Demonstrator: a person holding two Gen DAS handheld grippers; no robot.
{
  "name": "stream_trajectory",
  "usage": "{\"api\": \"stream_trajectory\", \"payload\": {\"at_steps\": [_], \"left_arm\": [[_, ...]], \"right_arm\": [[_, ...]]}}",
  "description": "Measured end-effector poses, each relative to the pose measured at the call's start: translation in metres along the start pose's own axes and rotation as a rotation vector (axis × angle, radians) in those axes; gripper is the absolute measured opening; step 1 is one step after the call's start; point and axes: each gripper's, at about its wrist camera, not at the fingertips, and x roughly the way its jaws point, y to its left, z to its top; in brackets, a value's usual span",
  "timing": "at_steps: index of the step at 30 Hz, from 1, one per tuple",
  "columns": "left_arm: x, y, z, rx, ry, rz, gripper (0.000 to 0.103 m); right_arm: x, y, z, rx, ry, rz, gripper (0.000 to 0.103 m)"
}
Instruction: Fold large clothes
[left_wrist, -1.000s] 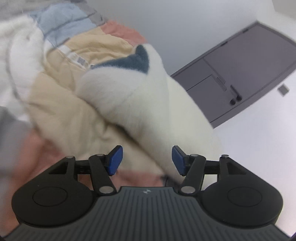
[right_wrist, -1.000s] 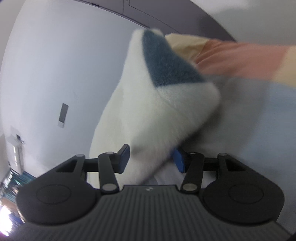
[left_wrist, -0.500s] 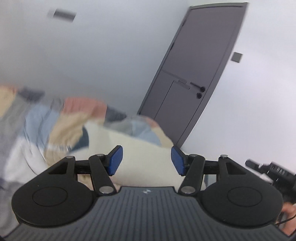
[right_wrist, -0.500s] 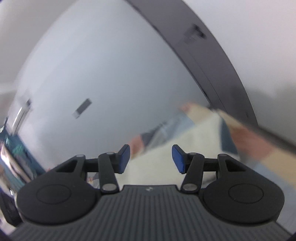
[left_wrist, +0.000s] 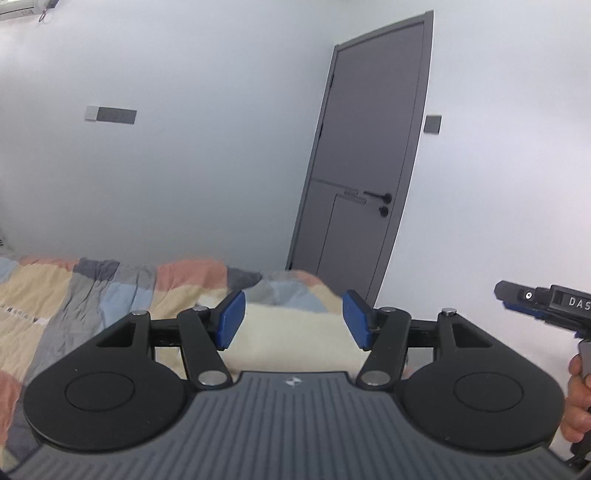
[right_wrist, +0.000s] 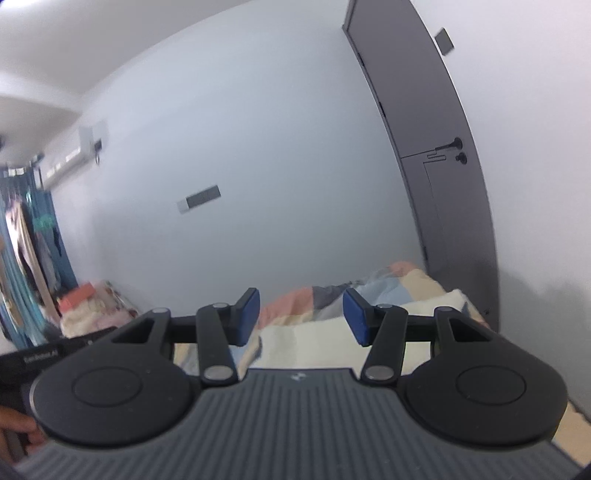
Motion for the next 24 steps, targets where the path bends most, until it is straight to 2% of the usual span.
{"api": "stream_trajectory", "payload": {"at_steps": [6, 13, 19, 24], "left_arm": [[-0.015, -0.006, -0.022, 0.028, 0.036, 0.004, 0.064], [-0.013, -0.013, -0.046, 0.044, 0.07, -0.007, 0.064], [-0.004, -0.019, -0.065, 0.062, 0.103, 0.024, 0.065], [0.006, -0.016, -0.079, 0.072, 0.128, 0.051, 0.065]], "right_arm": [[-0.019, 0.008, -0.02, -0.064, 0.018, -0.062, 0.054], [-0.021, 0.018, -0.054, -0.085, 0.103, -0.095, 0.054], [-0.017, 0.027, -0.081, -0.163, 0.154, -0.124, 0.054], [-0.014, 0.025, -0.097, -0.16, 0.186, -0.148, 0.054]]}}
